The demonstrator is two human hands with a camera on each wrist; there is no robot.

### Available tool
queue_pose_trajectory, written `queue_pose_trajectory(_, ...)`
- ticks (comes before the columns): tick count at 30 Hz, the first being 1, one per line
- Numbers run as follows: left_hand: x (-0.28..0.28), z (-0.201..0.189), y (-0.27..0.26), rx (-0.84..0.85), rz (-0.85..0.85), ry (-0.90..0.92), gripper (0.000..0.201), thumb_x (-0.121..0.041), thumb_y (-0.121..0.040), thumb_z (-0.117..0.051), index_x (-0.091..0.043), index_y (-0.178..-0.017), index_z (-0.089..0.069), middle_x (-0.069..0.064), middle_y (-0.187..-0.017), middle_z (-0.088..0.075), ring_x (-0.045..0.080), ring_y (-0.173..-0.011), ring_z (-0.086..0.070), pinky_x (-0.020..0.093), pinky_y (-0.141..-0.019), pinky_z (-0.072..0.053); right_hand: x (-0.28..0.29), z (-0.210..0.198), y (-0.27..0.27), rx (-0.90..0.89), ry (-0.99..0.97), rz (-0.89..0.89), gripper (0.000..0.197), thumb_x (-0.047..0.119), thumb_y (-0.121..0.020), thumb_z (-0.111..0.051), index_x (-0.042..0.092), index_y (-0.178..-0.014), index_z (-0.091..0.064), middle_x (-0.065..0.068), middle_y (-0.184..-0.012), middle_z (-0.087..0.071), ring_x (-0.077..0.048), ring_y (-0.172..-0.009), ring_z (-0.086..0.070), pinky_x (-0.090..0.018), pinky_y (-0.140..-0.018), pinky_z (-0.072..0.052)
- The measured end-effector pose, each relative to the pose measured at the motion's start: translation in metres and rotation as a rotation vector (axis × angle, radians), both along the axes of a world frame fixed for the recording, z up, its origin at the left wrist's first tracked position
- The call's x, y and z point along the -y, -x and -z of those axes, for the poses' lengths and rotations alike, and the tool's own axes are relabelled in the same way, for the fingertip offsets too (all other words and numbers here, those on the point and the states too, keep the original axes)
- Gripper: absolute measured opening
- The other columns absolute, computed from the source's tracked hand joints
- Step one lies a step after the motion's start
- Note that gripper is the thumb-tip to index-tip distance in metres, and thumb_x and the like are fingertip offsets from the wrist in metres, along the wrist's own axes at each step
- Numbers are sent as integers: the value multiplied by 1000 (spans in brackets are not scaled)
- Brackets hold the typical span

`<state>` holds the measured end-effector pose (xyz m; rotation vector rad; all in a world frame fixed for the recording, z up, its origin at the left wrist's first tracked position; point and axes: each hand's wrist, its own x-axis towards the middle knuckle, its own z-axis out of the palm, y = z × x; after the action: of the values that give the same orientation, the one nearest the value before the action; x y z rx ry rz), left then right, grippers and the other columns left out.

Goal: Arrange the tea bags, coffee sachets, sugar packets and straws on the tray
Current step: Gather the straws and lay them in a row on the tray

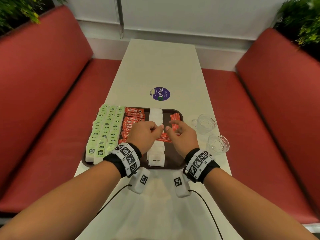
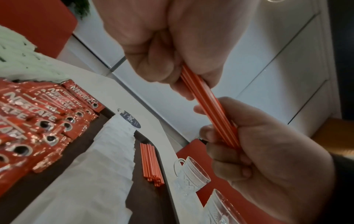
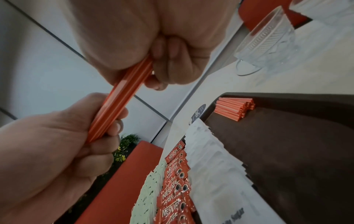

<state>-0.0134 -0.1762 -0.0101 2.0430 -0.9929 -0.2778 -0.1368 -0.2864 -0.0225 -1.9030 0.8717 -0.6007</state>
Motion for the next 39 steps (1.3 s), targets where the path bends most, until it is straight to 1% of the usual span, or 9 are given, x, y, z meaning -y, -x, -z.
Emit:
queue_pose_trajectory(3, 4, -1, 7, 61, 6, 30, 38, -36, -94, -63, -16, -63, -64, -4, -55, -56, 10, -53, -49, 18, -52, -36, -1, 3, -4, -22, -8, 11, 21, 36, -98, -57, 21, -103, -71, 8, -76, -64, -5, -71, -61, -19, -65, -49)
queue_pose_trajectory(7, 12, -8, 13, 155, 15, 32, 38, -39, -99, -55, -21, -66, -57, -6, -67, -52, 8, -62, -49, 24, -57, -36, 1, 7, -3, -77, -89, -24, 58, 43, -101, -50, -5, -69, -61, -22, -62, -58, -20, -52, -50, -34, -55, -45)
queue_pose_trajectory(13, 8, -1, 6, 230, 417, -411, 69, -80, -82, -34, -20, -92, -67, -1, -84, -60, 17, -79, -53, 34, -69, -45, 25, 3, 9, -247, 80, -155, 55, 34, -100, -53, 12, -50, -48, -2, -48, -40, -15, -46, -36, -28, -50, -33)
queue_pose_trajectory(16, 10, 2, 6, 519, 534, -664, 82, -88, -74, -23, -27, -101, -70, 0, -101, -55, 18, -94, -48, 39, -81, -46, 25, 6, 13, -413, 212, -286, 51, 31, -99, -52, 5, -55, -55, -4, -51, -45, -15, -48, -37, -29, -52, -35)
queue_pose_trajectory(20, 18, 9, 18, 164, 665, -716, 35, -58, -87, -62, -25, -78, -59, -2, -73, -63, 12, -64, -57, 27, -61, -40, 20, 11, 18, -451, 270, -415, 44, 27, -96, -56, 4, -59, -62, -11, -55, -55, -14, -52, -42, -29, -55, -37)
queue_pose_trajectory(25, 26, 20, 27, 161, 723, -740, 39, -54, -91, -61, -16, -82, -62, 0, -71, -59, 17, -63, -57, 25, -52, -39, 25, 15, 29, -416, 187, -393, 39, 36, -97, -57, 14, -64, -59, 1, -59, -55, -12, -54, -49, -26, -54, -40)
queue_pose_trajectory(30, 45, 35, 31, 80, 572, -840, 36, -47, -90, -62, -12, -80, -58, 5, -75, -62, 23, -66, -63, 31, -59, -49, 40, 27, 38, -341, 22, -95, 42, 42, -107, -28, 12, -96, -54, -8, -84, -63, -27, -75, -60, -37, -69, -48)
queue_pose_trajectory(33, 60, 38, 38, -24, 427, -873, 33, -40, -93, -62, -10, -80, -56, 6, -73, -63, 24, -62, -64, 32, -58, -54, 47, 41, 45, -558, 31, -99, 19, 21, -104, -38, 11, -115, -50, -11, -103, -64, -28, -91, -62, -33, -74, -46)
queue_pose_trajectory(39, 91, 49, 54, -78, 346, -915, 36, -35, -97, -57, -1, -107, -64, 8, -90, -62, 27, -91, -69, 32, -78, -54, 48, 59, 45, -808, -22, -178, 35, 16, -98, -52, 6, -131, -44, -18, -114, -64, -33, -97, -65, -37, -78, -55)
